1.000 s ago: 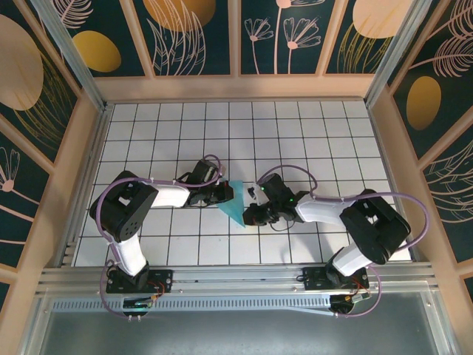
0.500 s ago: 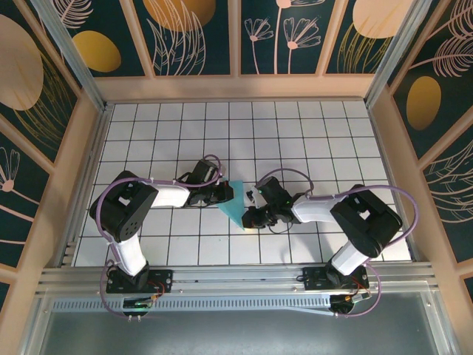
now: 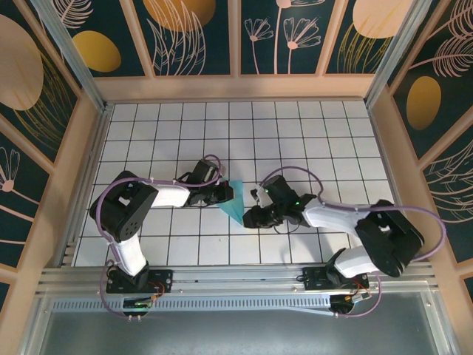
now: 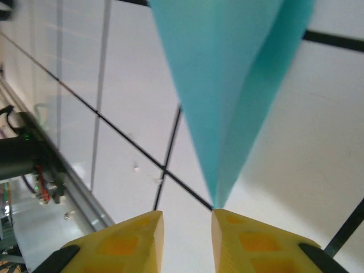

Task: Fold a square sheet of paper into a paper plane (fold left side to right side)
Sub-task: Fourth fold the wing at the center of the table.

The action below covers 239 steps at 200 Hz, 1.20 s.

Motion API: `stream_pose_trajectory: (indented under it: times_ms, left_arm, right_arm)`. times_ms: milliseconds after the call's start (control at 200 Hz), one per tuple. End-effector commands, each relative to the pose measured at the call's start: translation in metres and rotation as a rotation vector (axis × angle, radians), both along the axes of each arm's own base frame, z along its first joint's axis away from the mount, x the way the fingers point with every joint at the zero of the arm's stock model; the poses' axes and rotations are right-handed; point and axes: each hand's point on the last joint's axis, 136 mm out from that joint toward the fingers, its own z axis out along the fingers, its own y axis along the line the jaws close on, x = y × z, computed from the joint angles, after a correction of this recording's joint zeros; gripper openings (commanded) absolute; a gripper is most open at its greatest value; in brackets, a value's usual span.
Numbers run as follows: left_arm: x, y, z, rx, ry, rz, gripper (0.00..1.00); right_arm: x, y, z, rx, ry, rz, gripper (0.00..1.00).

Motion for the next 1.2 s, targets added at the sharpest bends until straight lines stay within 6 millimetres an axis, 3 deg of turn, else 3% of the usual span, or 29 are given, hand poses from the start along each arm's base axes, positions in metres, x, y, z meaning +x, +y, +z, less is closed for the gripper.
stream_pose_trajectory:
  times_ms: [0, 160, 245, 505, 801, 1191]
  left_arm:
    - [-0.021, 0.041, -0.048, 0.207, 0.108, 0.051, 0.00]
    - [-0.019, 0.040, -0.047, 0.204, 0.105, 0.052, 0.00]
    - [-0.019, 0.039, -0.047, 0.202, 0.106, 0.052, 0.00]
    - [-0.019, 0.039, -0.047, 0.200, 0.107, 0.051, 0.00]
    - [-0.019, 0.039, -0.047, 0.203, 0.109, 0.050, 0.00]
    - [-0.020, 0.040, -0.049, 0.211, 0.112, 0.049, 0.00]
  right_arm:
    - [0.001, -0.008, 0.007, 0.016, -0.010, -0.001, 0.30]
    - [0.012, 0.016, 0.014, 0.109, -0.004, 0.037, 0.06]
    - [0.020, 0.028, 0.012, 0.124, -0.005, 0.043, 0.00]
    - [0.030, 0.041, -0.003, 0.116, 0.014, 0.061, 0.00]
    - [0.019, 0.029, -0.032, 0.048, 0.079, 0.055, 0.00]
    - [0.001, 0.018, -0.046, 0.011, 0.117, 0.059, 0.00]
